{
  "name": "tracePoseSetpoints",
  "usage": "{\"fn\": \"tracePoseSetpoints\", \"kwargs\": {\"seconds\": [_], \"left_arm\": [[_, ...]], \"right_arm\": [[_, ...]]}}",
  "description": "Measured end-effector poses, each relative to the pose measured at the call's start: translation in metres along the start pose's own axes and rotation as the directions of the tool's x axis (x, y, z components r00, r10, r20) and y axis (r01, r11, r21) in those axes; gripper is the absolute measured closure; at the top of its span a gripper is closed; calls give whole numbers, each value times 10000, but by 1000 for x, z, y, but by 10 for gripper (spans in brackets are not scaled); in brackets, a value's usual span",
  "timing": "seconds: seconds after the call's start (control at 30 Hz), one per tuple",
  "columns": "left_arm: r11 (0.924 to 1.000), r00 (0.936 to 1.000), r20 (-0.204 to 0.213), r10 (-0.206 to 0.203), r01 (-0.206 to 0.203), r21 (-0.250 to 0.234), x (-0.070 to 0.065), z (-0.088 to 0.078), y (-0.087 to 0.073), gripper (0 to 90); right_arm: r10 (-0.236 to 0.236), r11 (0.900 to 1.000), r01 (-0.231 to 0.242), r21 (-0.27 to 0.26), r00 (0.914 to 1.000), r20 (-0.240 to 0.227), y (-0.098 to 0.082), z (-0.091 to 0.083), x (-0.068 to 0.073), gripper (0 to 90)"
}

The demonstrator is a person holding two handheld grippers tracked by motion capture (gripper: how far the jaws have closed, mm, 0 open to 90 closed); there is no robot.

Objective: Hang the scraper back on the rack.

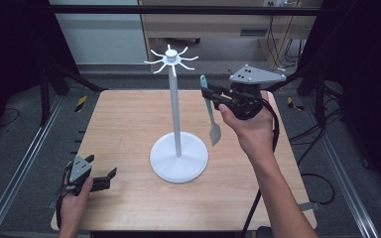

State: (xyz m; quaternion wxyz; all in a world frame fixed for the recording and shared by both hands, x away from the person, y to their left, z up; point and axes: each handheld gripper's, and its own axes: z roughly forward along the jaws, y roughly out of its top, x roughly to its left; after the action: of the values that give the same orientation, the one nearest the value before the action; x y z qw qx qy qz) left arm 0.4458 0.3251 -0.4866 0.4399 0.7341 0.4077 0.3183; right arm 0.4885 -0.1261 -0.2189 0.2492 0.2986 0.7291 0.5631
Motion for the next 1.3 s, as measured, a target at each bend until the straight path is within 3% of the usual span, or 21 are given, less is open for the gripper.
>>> {"fn": "tracePoseSetpoints", "kwargs": {"seconds": [0.77,1.3], "left_arm": [[10000,10000,38,43,-43,-1,-1,1,0,31],[9999,9999,85,111,-111,10,-2,1,1,33]], "right_arm": [[-125,9979,117,-643,9998,-129,15,-9,7,744],[-464,9964,438,-729,9983,-348,26,-13,16,744]]}}
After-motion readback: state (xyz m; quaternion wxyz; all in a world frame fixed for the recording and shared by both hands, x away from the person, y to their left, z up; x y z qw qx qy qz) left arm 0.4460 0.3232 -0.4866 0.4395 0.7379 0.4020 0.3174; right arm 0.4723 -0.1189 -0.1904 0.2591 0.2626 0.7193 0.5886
